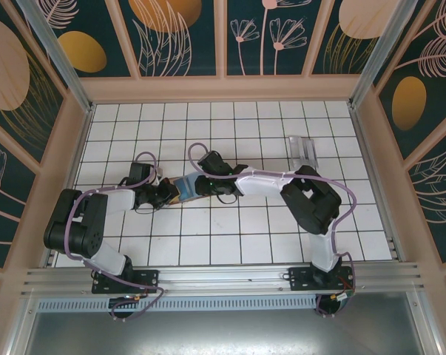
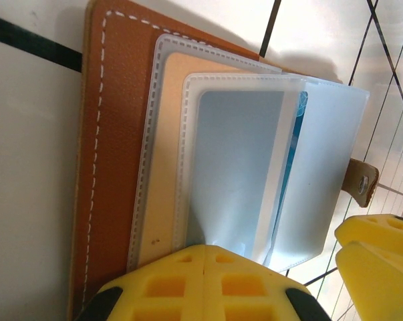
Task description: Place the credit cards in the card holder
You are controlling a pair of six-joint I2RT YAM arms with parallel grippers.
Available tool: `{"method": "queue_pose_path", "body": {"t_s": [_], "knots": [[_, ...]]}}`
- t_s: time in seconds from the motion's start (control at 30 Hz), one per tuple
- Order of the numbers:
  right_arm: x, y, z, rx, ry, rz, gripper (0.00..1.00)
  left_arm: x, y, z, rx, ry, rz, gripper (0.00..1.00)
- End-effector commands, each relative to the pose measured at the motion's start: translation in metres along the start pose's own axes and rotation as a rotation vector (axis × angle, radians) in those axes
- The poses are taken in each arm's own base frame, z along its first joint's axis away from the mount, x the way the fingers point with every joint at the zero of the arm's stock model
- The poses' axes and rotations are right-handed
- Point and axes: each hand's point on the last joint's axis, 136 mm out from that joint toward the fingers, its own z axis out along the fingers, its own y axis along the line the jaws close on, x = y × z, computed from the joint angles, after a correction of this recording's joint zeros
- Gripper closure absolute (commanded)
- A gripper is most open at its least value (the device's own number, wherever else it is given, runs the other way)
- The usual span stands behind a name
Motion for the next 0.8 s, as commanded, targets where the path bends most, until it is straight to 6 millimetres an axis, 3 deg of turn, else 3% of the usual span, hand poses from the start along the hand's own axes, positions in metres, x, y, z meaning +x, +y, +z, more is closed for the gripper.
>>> {"method": "queue_pose_path", "body": {"t_s": [0.0, 0.37, 0.77], "knots": [[-0.003, 0.011, 0.005, -0.028, -0.002, -0.022, 0.68, 0.014, 0.019, 0.006, -0.066, 0.053, -0.018, 0.97], [0.004, -0.003, 0.008, 0.035, 0.006, -0.023, 0.62, 0.014, 0.020, 0.006, -0.068, 0.055, -0.020, 0.97], [0.013, -0.001, 0.016, 0.012, 0.036, -0.017, 0.65, 0.014, 0.019, 0.006, -0.065, 0.052, -0.020, 0.97]]}}
